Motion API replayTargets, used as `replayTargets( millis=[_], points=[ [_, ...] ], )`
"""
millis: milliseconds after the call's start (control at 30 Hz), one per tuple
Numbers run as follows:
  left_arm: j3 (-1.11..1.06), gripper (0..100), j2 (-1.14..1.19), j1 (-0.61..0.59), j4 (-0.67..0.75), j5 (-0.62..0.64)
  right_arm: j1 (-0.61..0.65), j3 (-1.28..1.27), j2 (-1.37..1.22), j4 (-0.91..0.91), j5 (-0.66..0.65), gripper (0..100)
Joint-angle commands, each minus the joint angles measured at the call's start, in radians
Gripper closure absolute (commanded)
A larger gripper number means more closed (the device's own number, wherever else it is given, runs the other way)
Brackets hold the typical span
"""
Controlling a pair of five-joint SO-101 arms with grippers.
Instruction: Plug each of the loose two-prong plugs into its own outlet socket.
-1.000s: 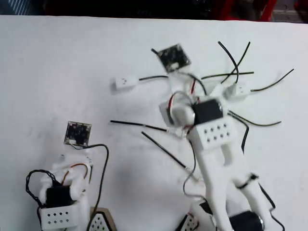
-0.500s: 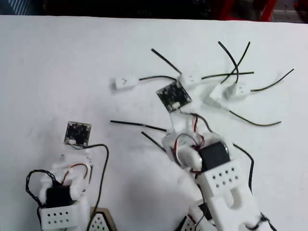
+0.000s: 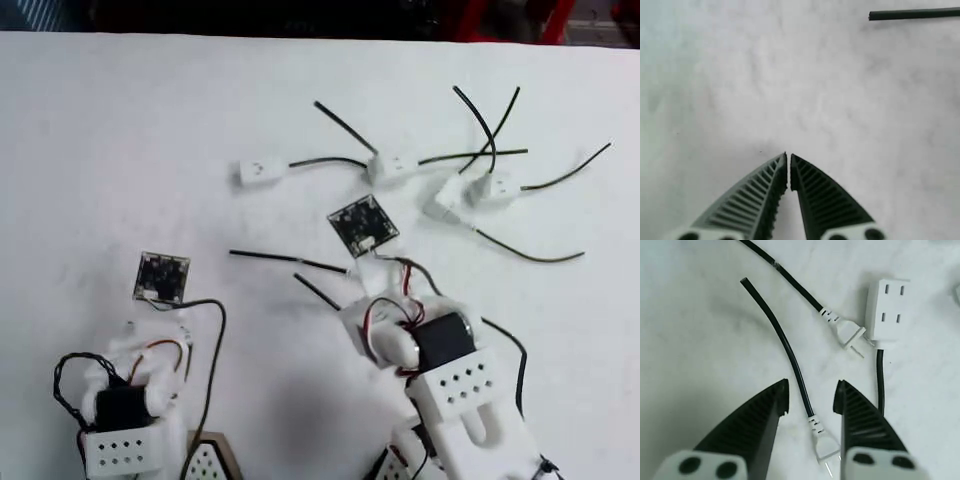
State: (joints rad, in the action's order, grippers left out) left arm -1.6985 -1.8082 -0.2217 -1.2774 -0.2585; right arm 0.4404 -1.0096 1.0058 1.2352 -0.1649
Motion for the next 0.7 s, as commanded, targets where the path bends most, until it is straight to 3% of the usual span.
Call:
replayTargets(
  millis=[0,267,400,667],
  points=[
    [0.006,97,-0.013,0.001,-0.005,0.003,0.002,-0.046,0.021,-0.070,0.005,85.0],
    [0.041,97,-0.013,-0.007,0.003,0.002,0.002,-0.163,0.012,-0.189,-0.011,85.0],
    [0.124,97,-0.013,-0.007,0.003,0.002,0.002,-0.163,0.010,-0.148,-0.130,85.0],
    [0.160,97,-0.013,-0.007,0.003,0.000,-0.004,-0.081,0.010,-0.013,-0.249,85.0]
  ],
)
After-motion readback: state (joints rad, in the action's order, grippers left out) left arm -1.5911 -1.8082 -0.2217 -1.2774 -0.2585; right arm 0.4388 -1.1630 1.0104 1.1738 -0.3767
